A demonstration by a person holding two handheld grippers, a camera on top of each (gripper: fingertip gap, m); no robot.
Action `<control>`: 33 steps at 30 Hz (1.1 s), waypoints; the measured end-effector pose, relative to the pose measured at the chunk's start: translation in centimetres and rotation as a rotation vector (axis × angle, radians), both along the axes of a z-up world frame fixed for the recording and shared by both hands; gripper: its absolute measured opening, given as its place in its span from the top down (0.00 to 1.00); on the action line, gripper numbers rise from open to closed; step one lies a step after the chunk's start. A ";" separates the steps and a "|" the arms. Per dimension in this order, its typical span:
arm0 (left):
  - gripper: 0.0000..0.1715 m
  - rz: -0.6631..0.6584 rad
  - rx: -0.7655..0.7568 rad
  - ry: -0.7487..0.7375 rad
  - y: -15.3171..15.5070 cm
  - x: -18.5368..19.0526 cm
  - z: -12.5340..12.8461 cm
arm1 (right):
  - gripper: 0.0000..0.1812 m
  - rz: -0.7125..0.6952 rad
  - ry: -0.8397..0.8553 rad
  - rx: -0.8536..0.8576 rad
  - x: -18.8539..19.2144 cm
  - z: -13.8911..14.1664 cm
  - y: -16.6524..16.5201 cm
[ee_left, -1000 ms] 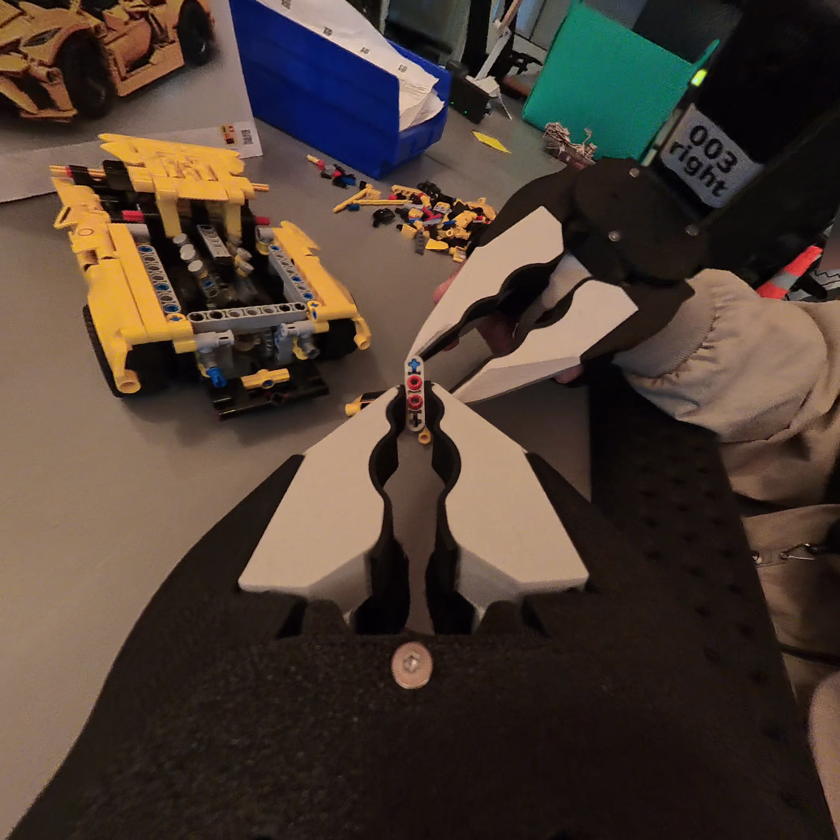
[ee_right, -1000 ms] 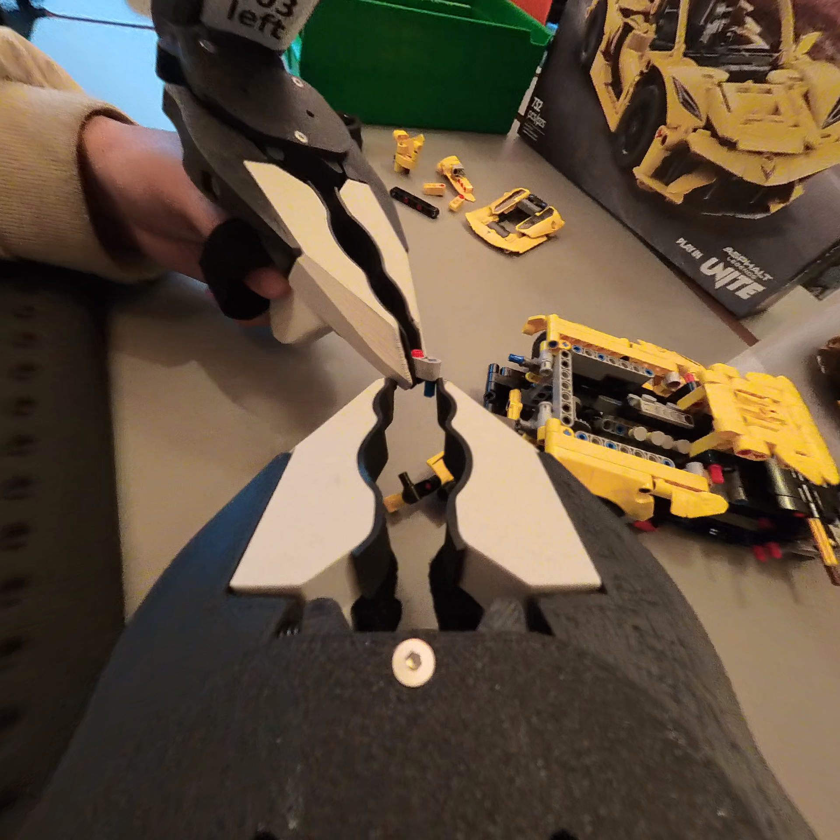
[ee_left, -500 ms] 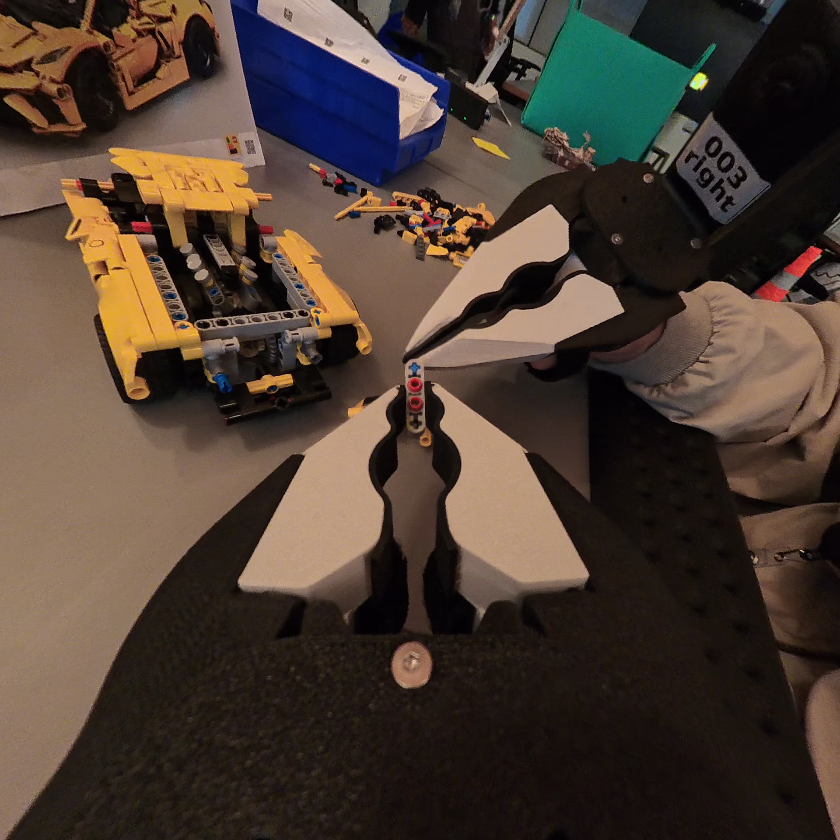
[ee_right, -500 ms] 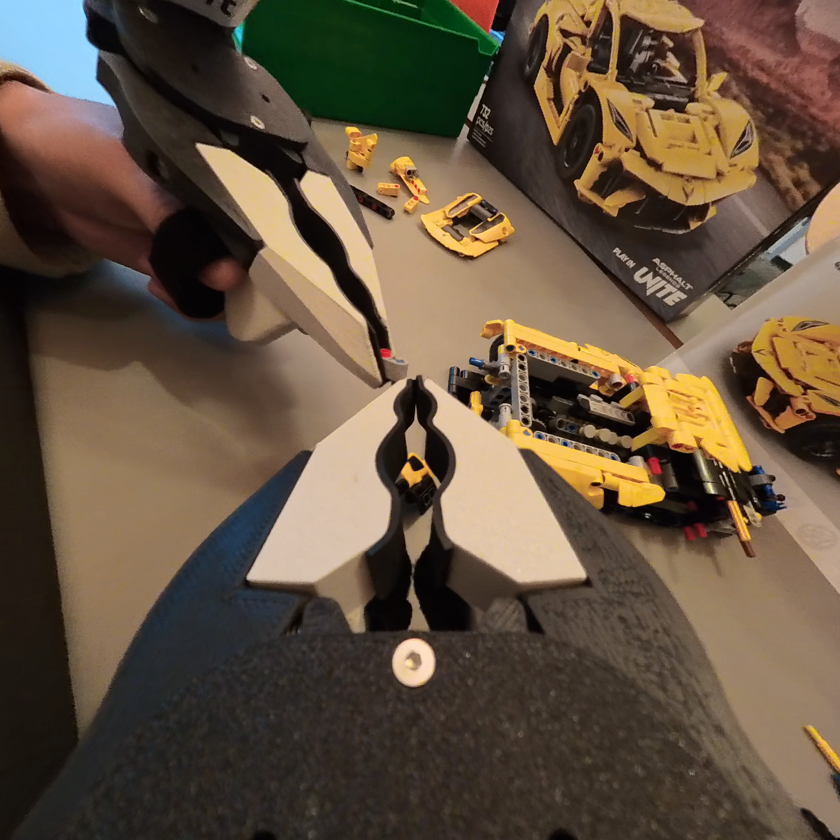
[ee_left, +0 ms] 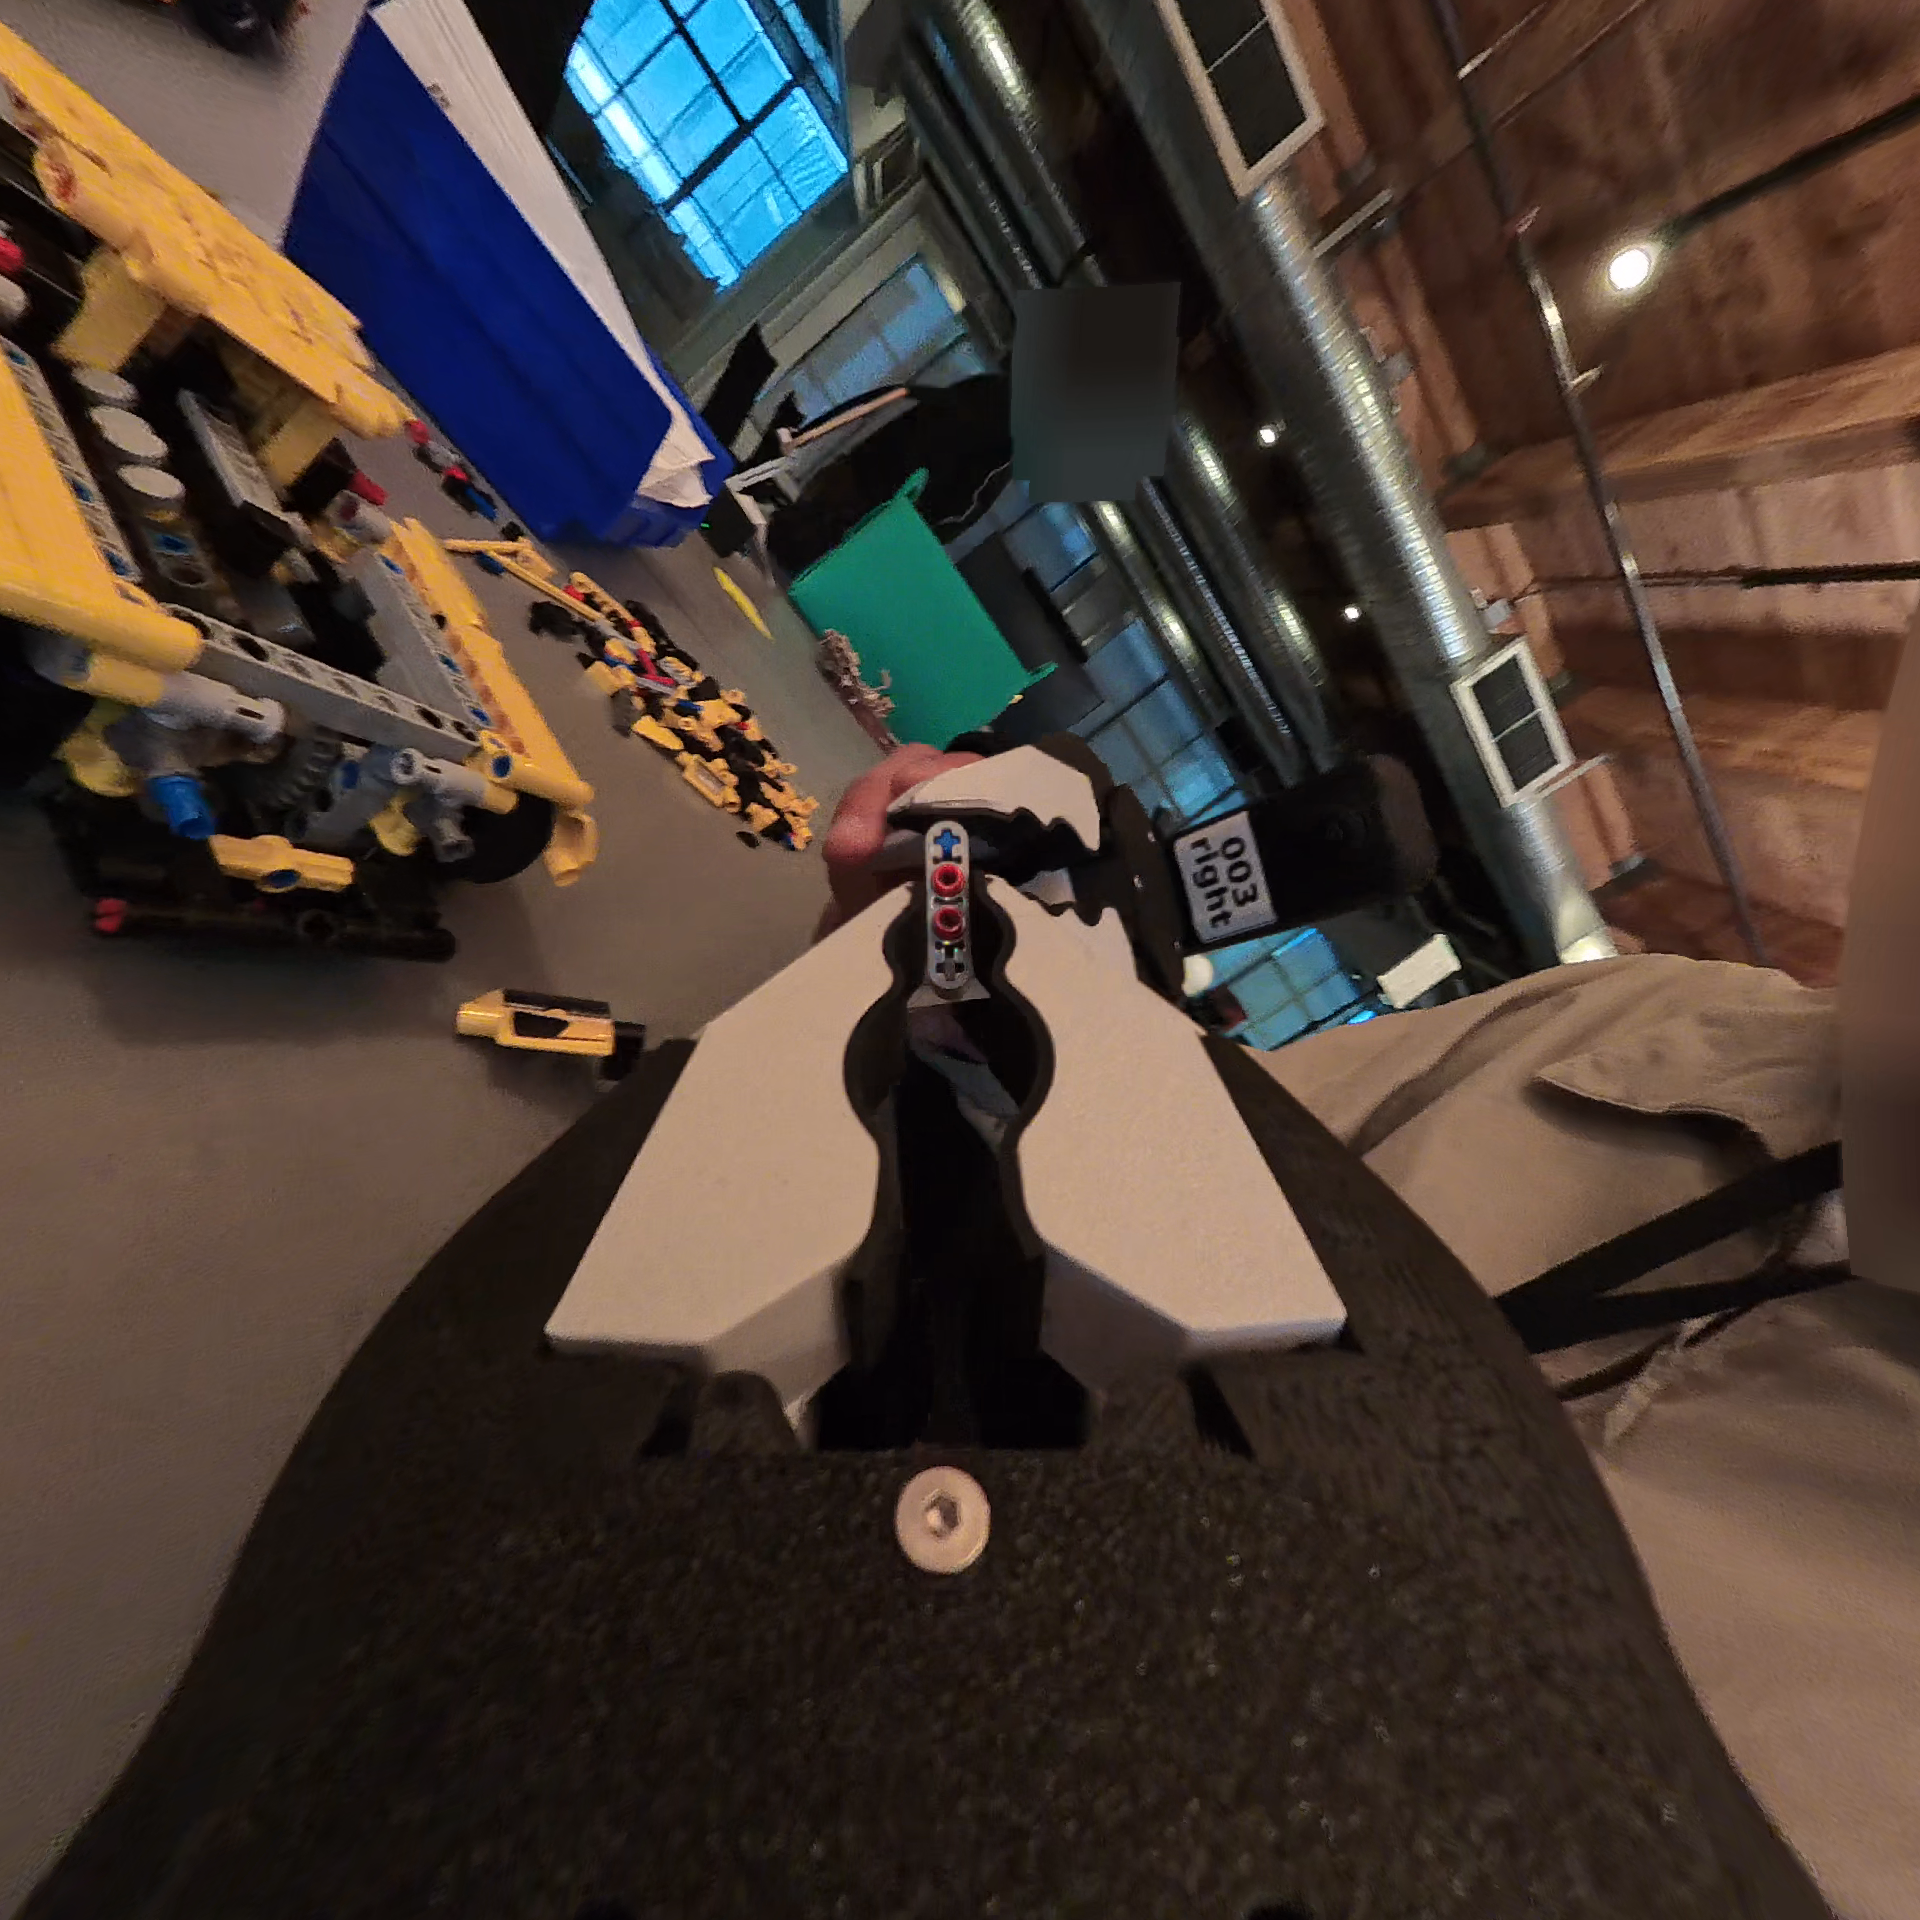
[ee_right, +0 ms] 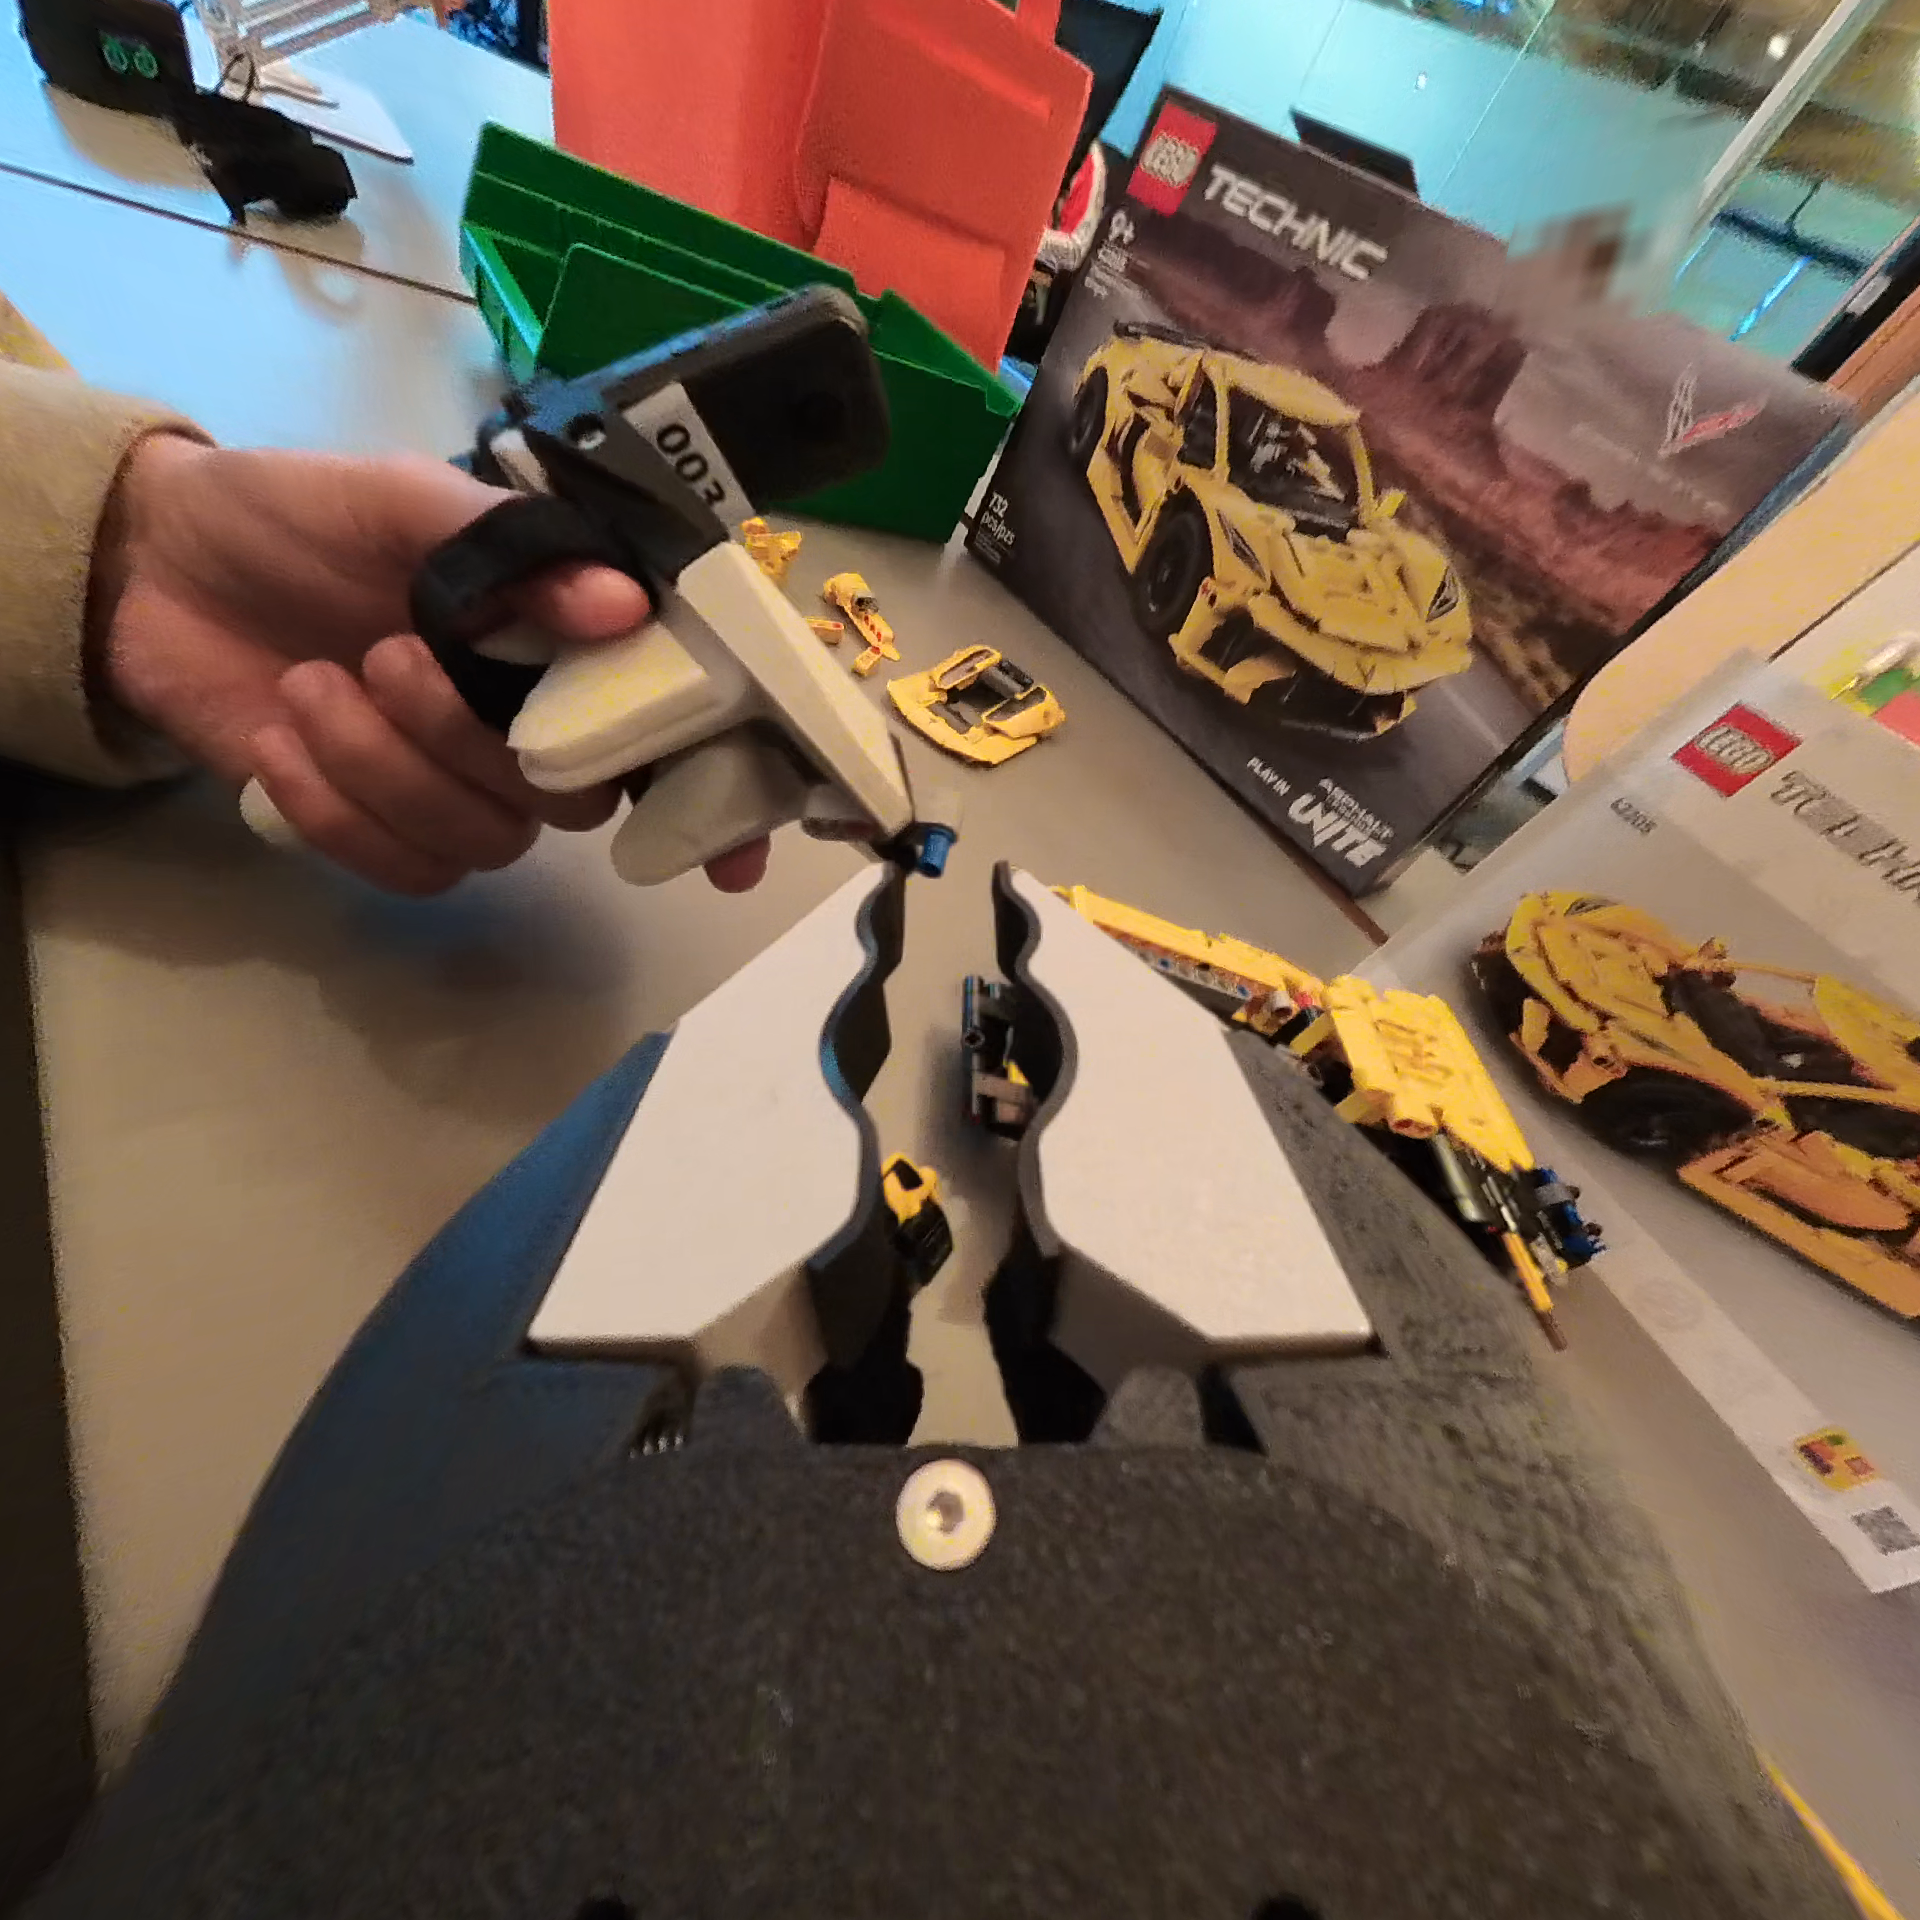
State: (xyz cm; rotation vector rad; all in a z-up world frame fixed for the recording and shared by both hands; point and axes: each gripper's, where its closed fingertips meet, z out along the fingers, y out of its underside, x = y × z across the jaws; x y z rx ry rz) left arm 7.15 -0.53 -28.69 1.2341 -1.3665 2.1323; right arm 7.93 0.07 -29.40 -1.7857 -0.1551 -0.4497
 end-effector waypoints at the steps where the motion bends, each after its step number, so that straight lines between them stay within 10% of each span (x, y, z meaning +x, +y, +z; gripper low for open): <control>1: 0.97 0.002 -0.005 0.005 0.0 0.0 0.0 | 0.93 0.005 -0.017 -0.005 -0.2 -0.1 0.1; 33: 0.97 -0.021 0.235 -0.194 -1.3 -1.8 0.1 | 0.99 0.268 0.070 -0.038 -2.9 -0.1 -1.7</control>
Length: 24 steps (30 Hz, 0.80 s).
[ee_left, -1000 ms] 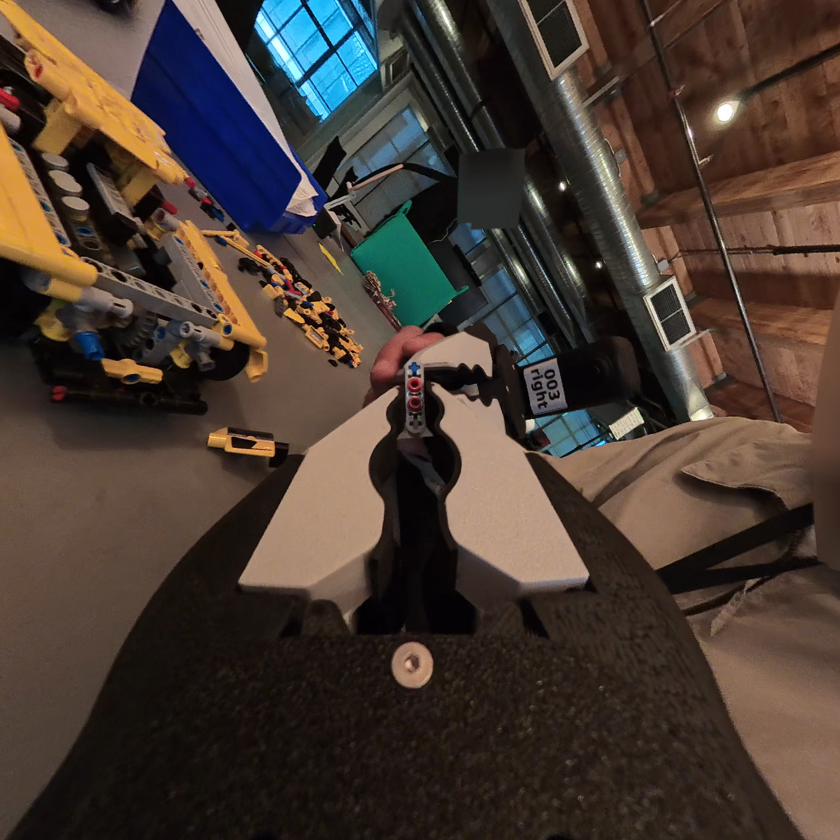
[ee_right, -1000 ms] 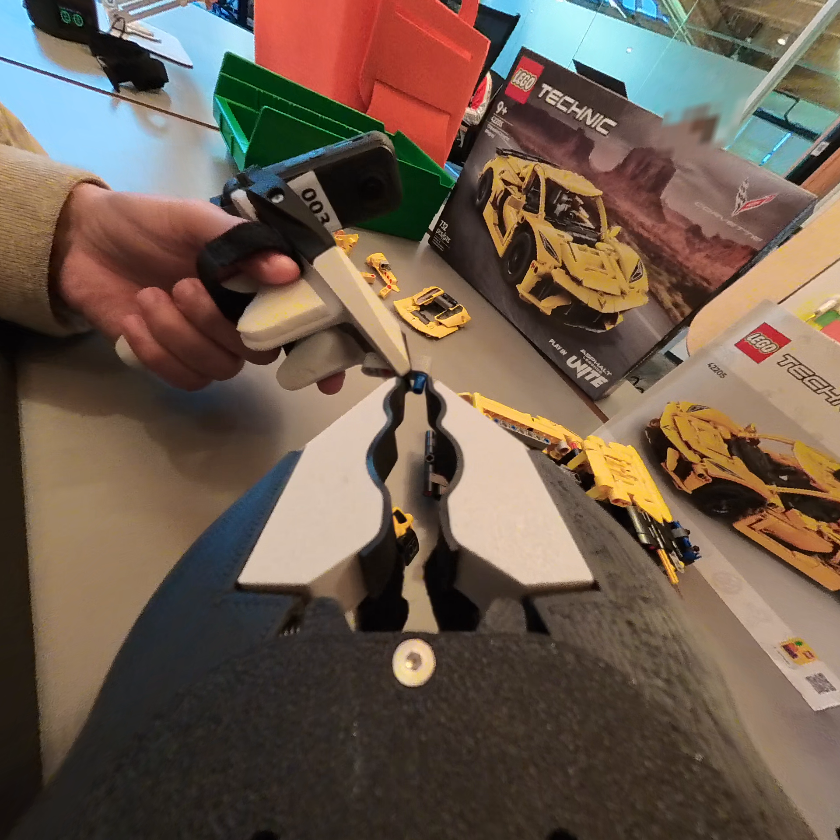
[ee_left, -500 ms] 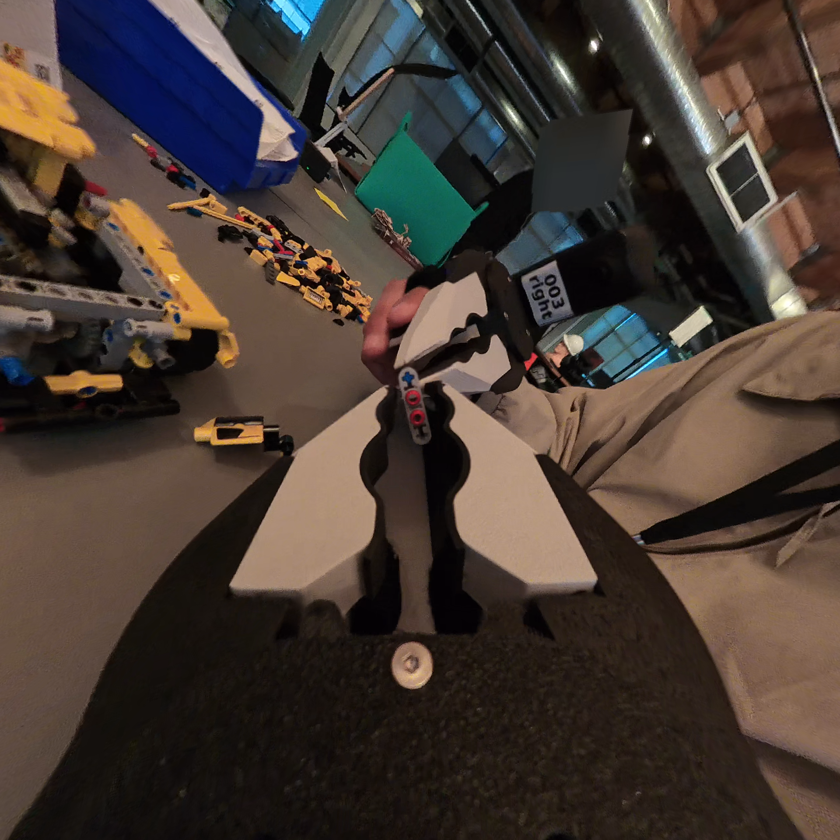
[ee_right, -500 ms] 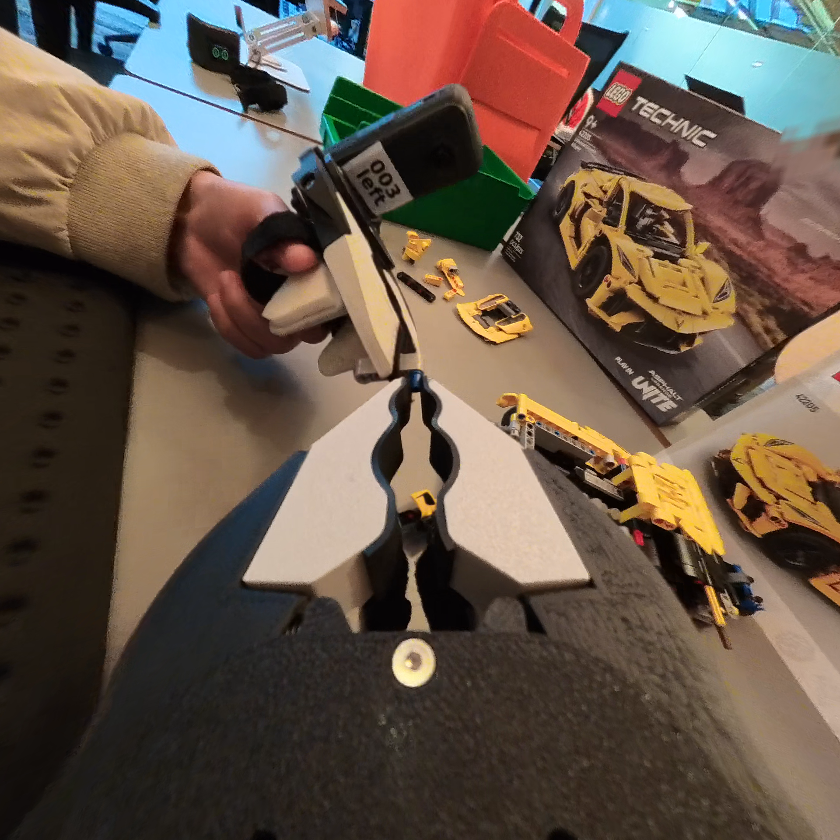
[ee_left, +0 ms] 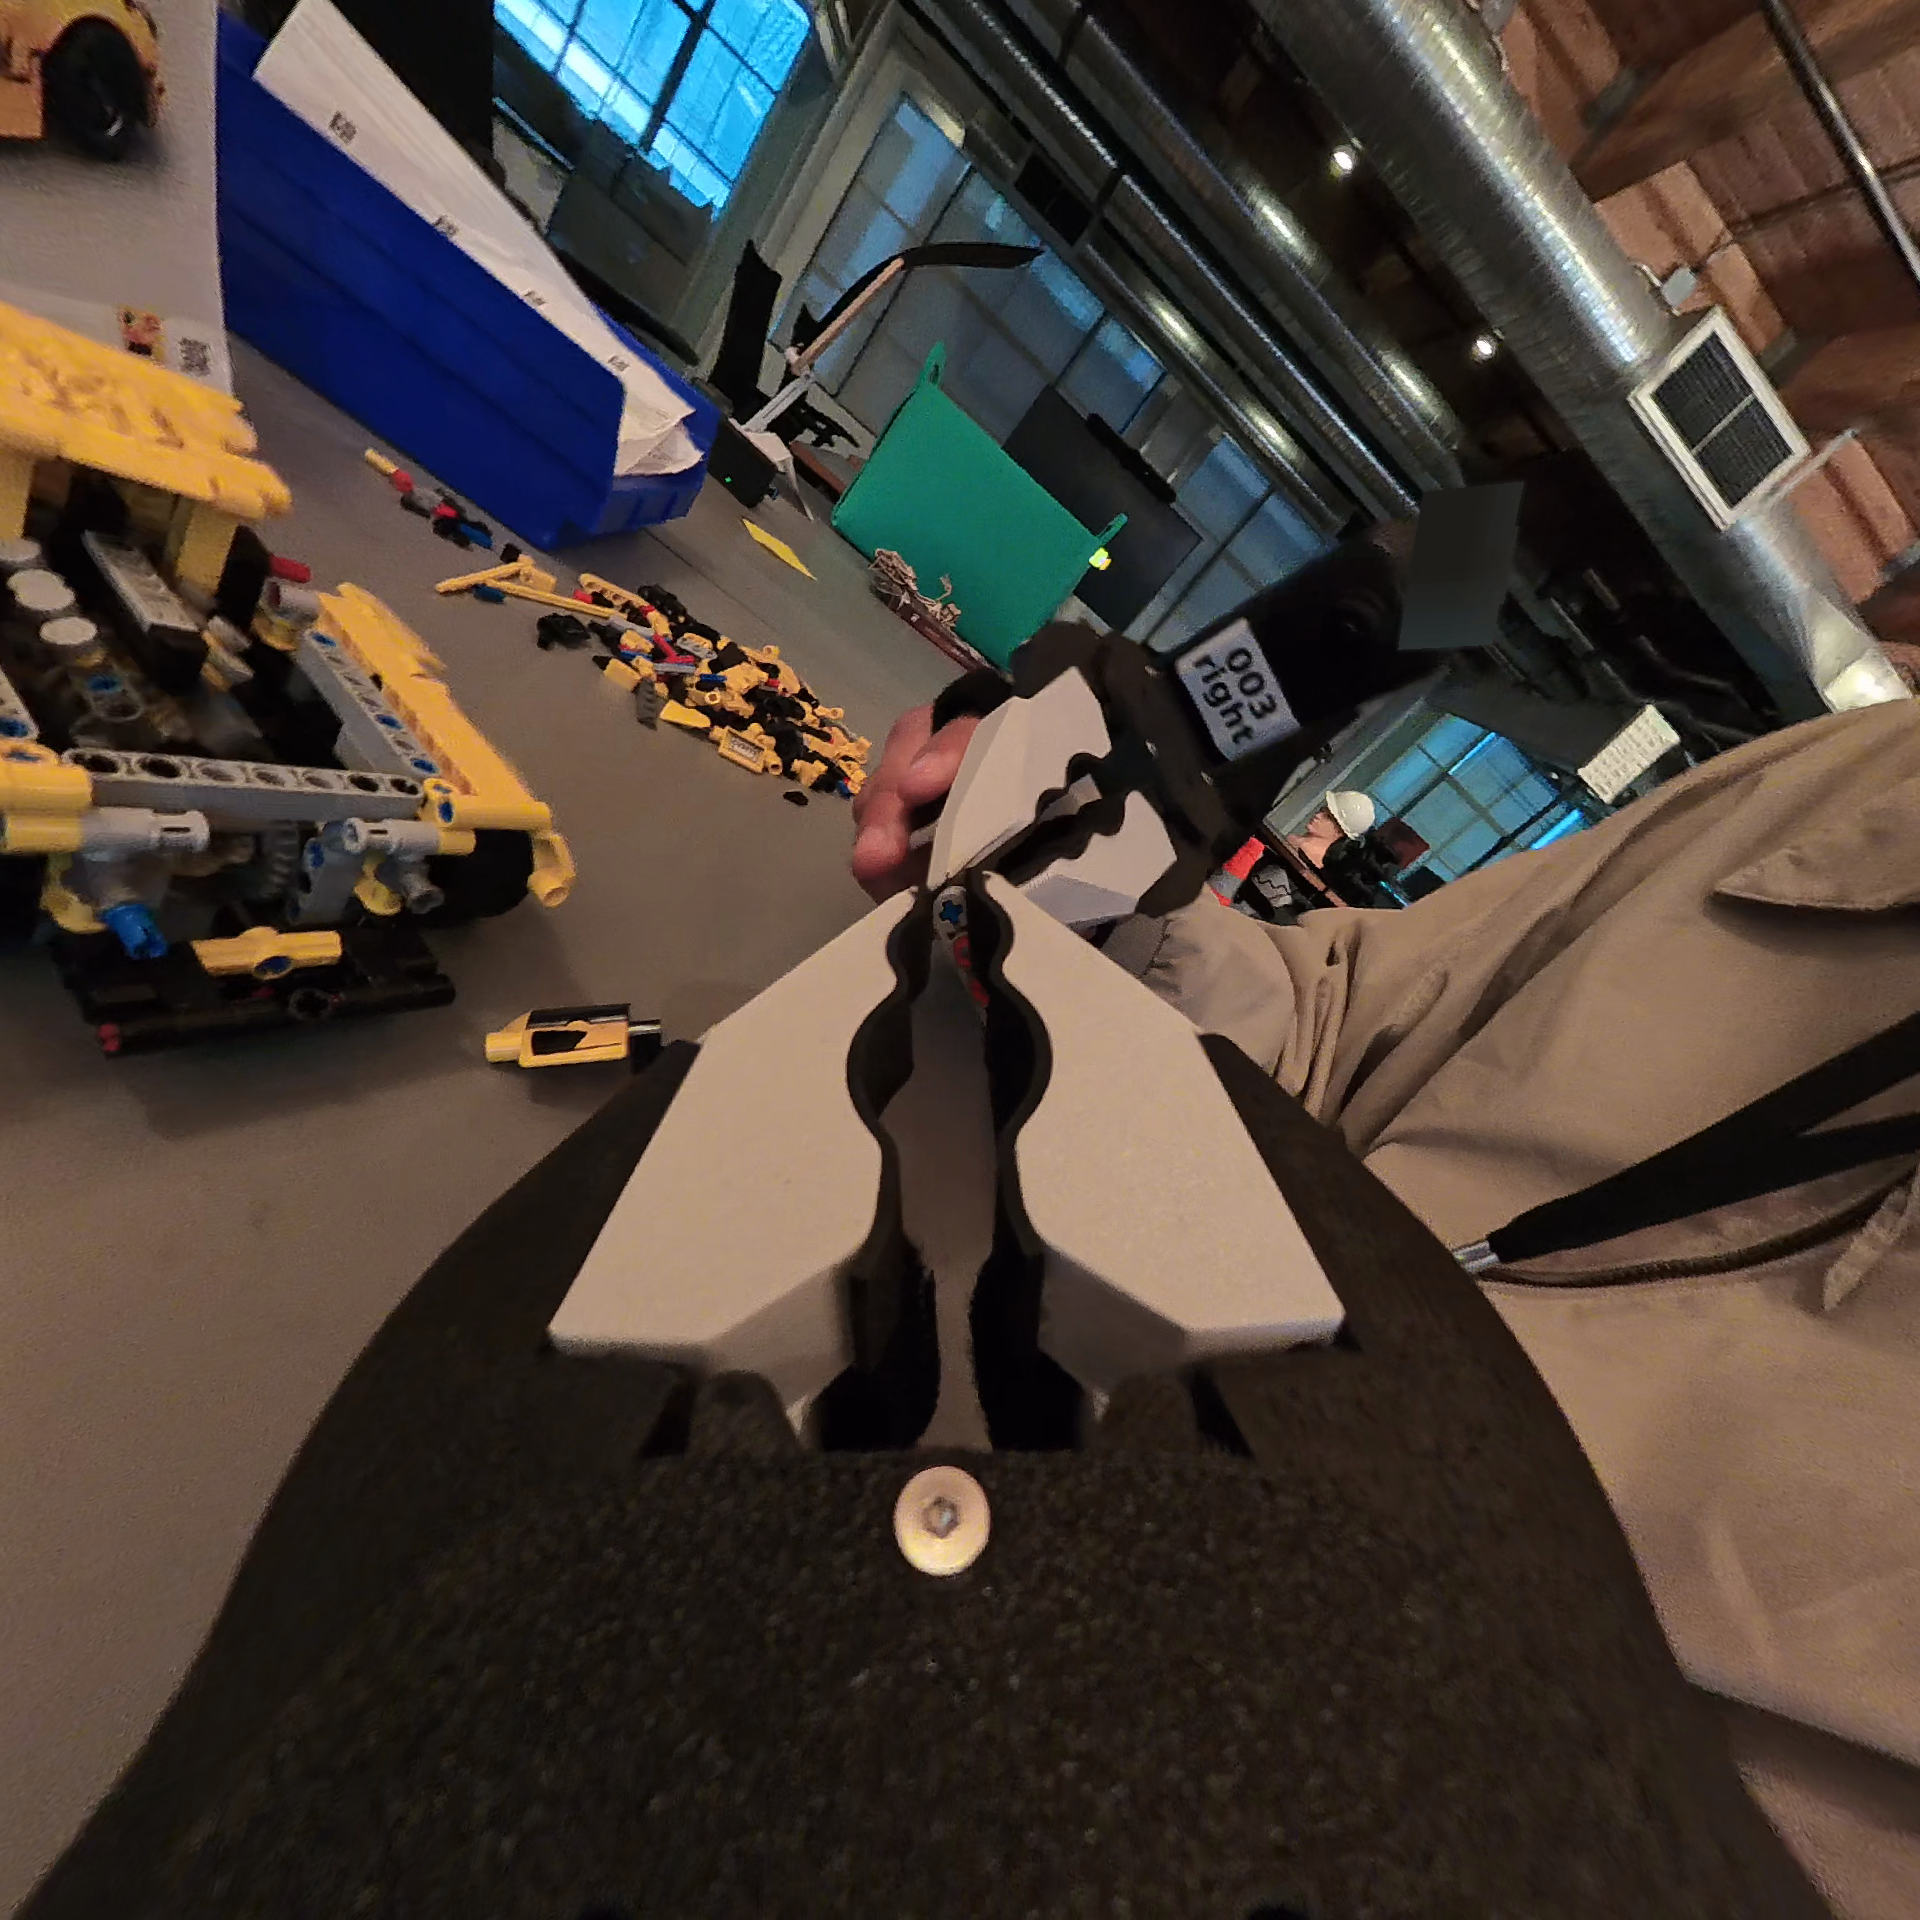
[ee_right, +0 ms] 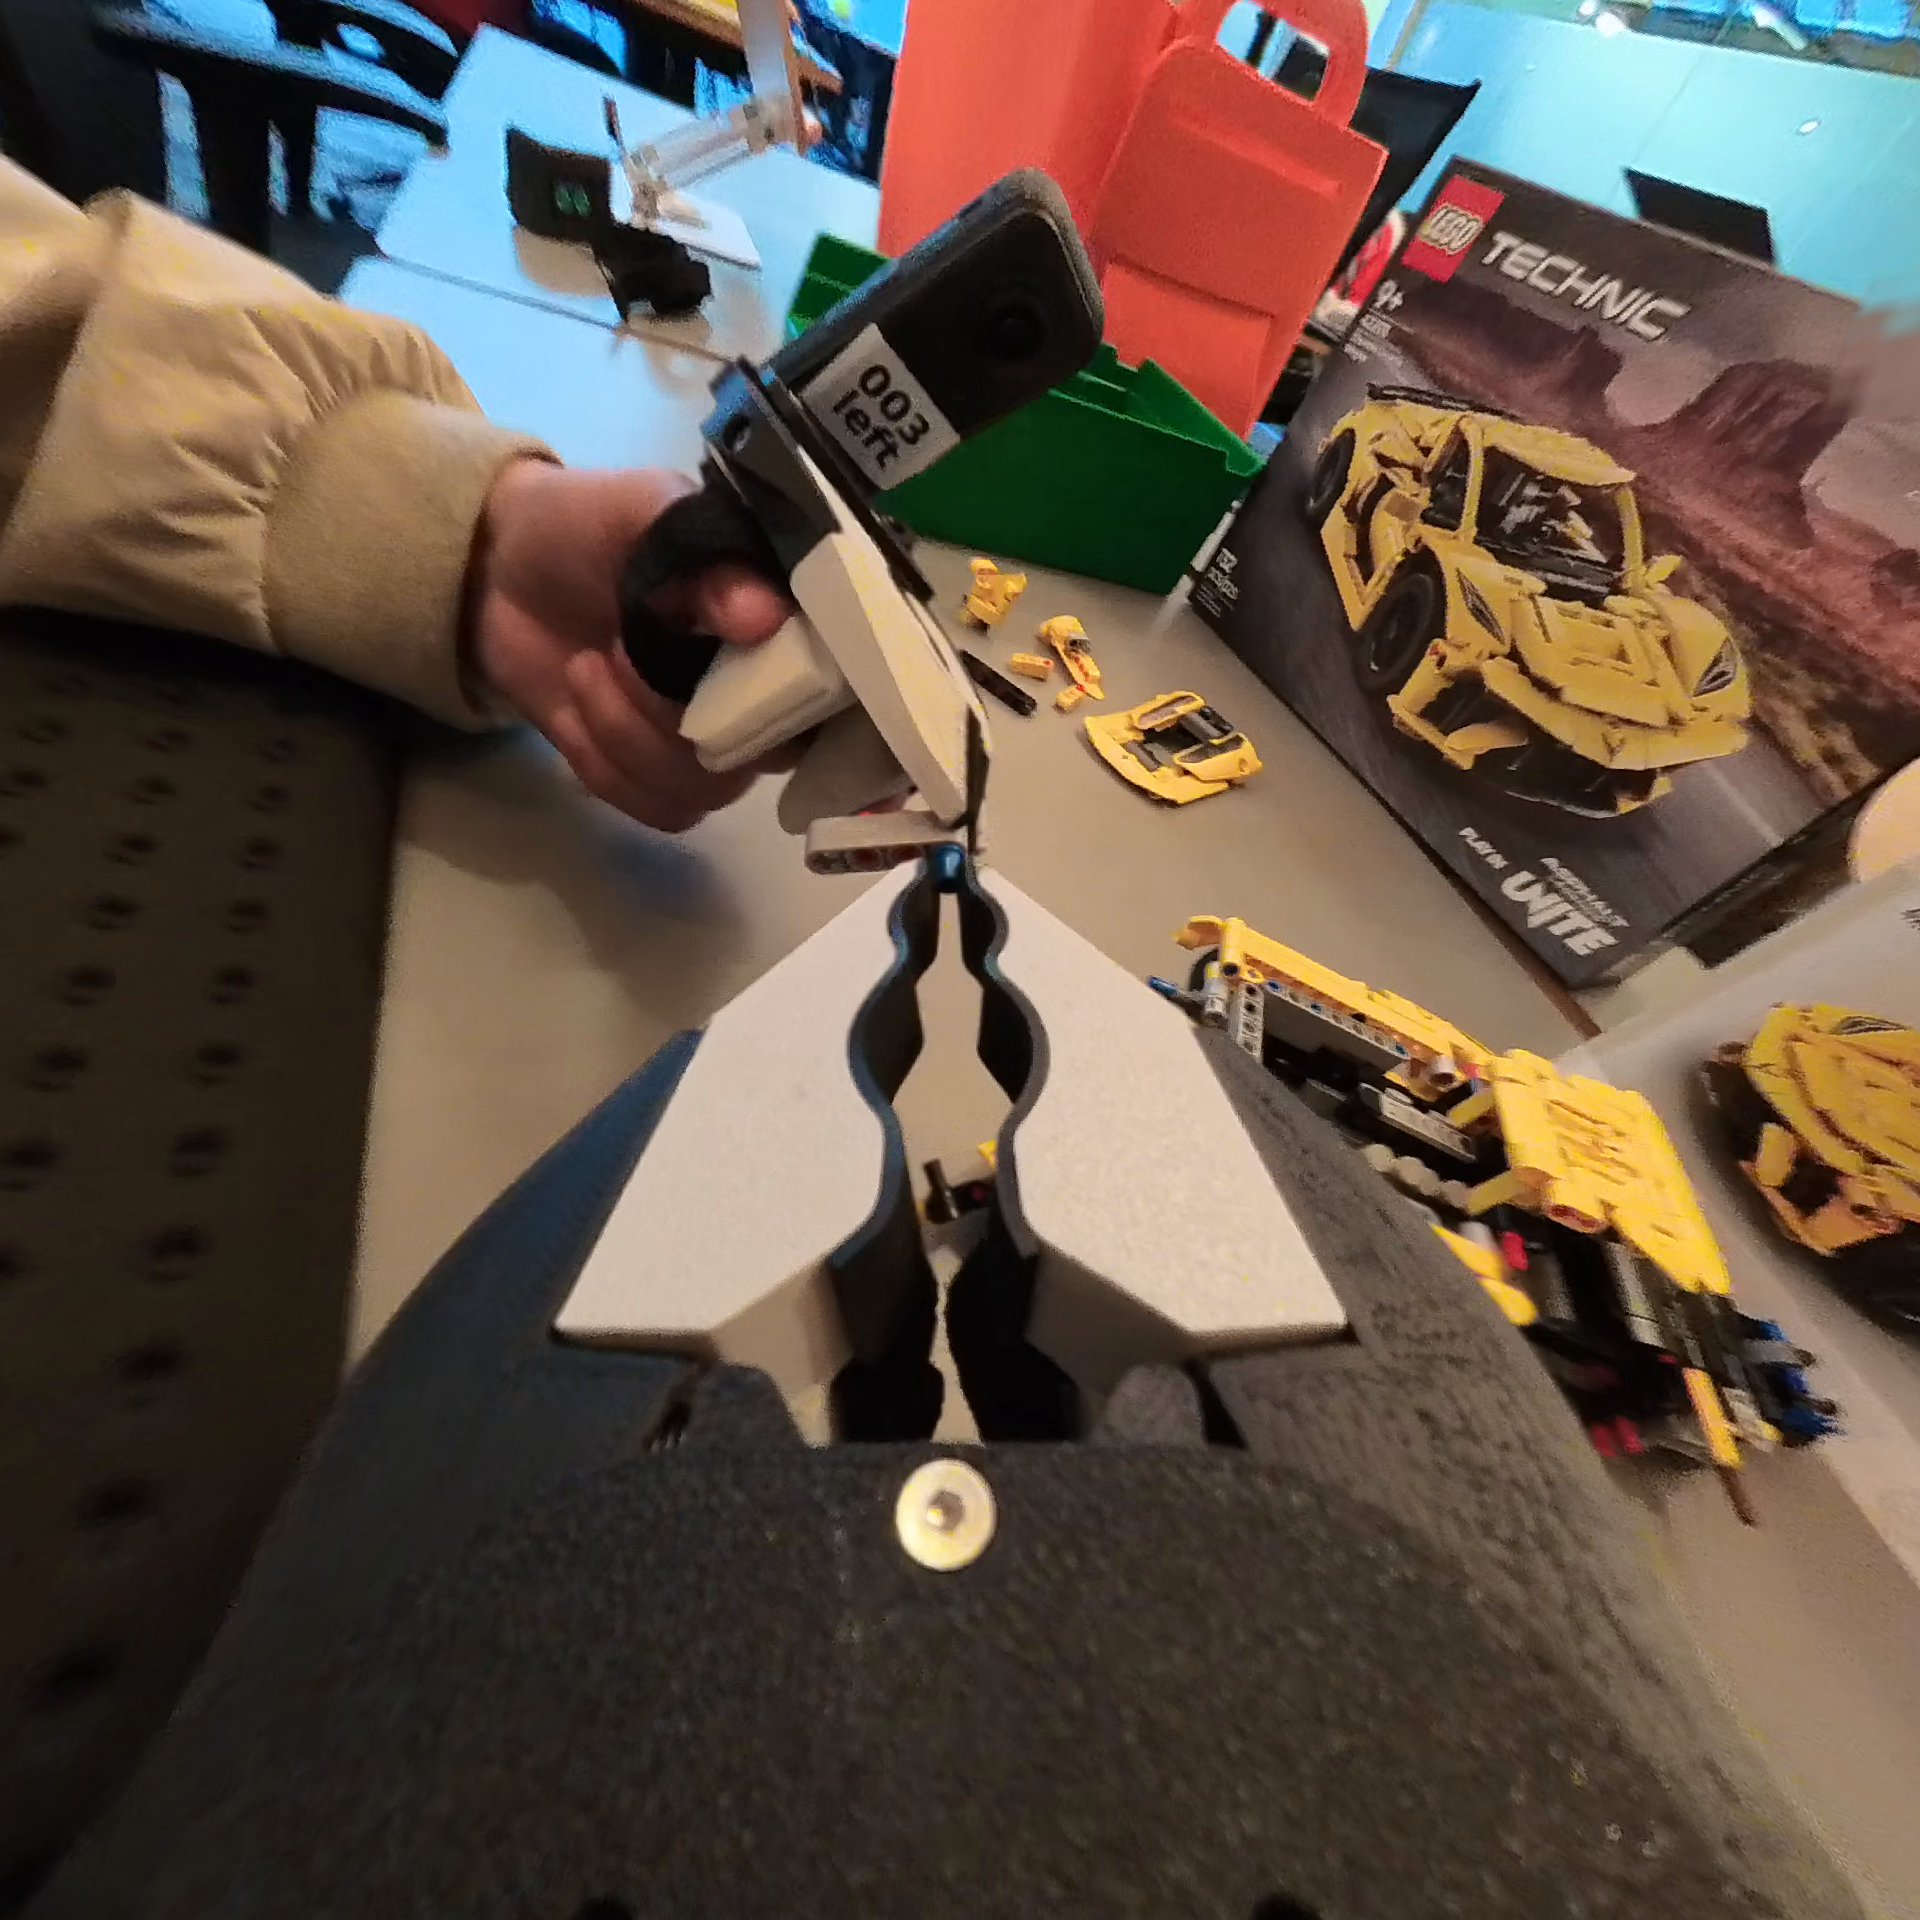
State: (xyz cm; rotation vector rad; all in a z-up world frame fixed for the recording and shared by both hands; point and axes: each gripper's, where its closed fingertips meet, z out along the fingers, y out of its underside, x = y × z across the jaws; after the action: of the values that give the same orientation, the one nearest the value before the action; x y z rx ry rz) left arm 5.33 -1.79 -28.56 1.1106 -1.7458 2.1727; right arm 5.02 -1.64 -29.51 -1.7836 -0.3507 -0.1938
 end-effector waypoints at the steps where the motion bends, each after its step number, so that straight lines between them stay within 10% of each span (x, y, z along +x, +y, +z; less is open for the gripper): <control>1: 0.98 -0.008 0.008 -0.010 0.0 -0.2 0.1 | 0.99 0.021 0.043 0.000 -0.2 0.1 0.0; 21: 0.96 -0.079 -0.010 -0.016 -1.3 -1.5 0.4 | 0.99 0.065 -0.074 0.067 -0.9 0.9 -0.7; 24: 0.97 -0.052 0.033 -0.111 -1.3 -1.6 1.0 | 0.98 0.082 0.173 0.074 -1.2 1.5 -0.7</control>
State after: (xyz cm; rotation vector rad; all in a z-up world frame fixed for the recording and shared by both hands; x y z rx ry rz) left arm 3.68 -3.09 -27.59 0.9570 -1.8402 2.2214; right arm 3.86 -2.34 -28.06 -1.6960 -0.2882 0.0060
